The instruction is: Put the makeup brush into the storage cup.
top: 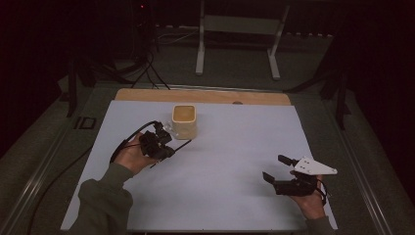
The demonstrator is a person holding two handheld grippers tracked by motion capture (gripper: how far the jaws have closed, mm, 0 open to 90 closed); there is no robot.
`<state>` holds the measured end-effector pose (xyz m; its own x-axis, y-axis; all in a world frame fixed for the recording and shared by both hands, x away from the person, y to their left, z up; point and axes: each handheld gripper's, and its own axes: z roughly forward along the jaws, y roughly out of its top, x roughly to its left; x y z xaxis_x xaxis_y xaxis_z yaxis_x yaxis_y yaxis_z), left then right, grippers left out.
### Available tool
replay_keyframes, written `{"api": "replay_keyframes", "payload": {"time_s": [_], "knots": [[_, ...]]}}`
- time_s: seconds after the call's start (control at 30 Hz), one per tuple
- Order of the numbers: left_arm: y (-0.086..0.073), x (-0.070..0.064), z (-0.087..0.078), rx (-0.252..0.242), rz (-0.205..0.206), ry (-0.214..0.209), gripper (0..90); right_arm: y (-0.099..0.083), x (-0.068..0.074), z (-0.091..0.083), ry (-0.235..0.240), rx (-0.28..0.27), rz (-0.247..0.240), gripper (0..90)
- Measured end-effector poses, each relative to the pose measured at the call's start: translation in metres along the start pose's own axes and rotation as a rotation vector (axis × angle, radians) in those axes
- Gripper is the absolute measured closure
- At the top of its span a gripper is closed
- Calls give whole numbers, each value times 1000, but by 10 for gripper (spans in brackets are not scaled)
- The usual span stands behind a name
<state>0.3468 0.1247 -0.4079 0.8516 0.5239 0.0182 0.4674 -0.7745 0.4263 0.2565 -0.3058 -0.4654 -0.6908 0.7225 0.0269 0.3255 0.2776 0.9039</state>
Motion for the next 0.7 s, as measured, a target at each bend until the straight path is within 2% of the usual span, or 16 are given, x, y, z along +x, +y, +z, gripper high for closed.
{"api": "replay_keyframes", "payload": {"time_s": [0.43, 0.7], "knots": [[8, -2, -11, -6, 48, 5, 861, 24, 2, 15, 58, -14, -31, 135], [12, -4, -18, -26, 83, 16, 861, 42, 8, 28, 105, -20, -61, 135]]}}
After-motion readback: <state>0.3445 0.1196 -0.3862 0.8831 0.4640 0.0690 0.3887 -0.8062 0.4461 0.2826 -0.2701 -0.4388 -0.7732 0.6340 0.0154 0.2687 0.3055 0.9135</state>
